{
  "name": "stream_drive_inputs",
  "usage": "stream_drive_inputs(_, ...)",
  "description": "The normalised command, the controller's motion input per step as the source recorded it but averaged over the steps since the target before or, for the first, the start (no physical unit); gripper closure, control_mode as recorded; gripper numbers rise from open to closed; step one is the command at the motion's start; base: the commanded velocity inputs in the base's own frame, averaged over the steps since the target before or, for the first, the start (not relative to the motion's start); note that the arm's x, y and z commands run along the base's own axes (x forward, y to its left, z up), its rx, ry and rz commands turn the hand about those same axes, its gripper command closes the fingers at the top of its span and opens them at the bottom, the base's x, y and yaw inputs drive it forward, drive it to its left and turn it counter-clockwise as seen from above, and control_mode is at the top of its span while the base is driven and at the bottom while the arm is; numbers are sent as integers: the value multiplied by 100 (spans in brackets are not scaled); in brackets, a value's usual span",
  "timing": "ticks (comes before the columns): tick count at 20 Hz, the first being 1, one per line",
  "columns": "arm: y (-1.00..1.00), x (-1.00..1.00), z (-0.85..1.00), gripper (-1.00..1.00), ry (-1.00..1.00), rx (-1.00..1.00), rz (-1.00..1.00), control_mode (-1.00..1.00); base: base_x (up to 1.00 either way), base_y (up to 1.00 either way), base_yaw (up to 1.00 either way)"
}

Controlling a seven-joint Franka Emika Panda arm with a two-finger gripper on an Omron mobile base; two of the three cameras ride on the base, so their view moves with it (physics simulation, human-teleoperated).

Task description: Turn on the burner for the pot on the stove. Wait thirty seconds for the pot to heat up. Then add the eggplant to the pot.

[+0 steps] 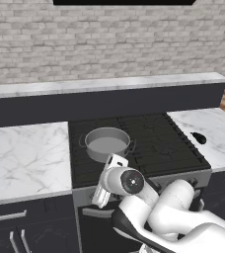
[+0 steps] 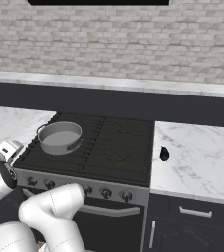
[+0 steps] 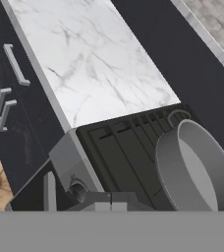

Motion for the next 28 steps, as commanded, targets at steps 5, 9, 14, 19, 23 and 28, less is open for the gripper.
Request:
stream_drive_inputs(5, 0, 0, 0, 100, 0, 0, 0, -100, 0, 0, 0)
stream_drive_inputs(9, 0, 0, 0, 100, 0, 0, 0, -100, 0, 0, 0)
stream_drive_inputs(14, 0, 0, 0, 100, 0, 0, 0, -100, 0, 0, 0)
stream_drive_inputs(19, 0, 0, 0, 100, 0, 0, 0, -100, 0, 0, 0)
stream_drive_inputs(23, 0, 0, 0, 100, 0, 0, 0, -100, 0, 0, 0)
stream_drive_inputs(28, 0, 0, 0, 100, 0, 0, 0, -100, 0, 0, 0)
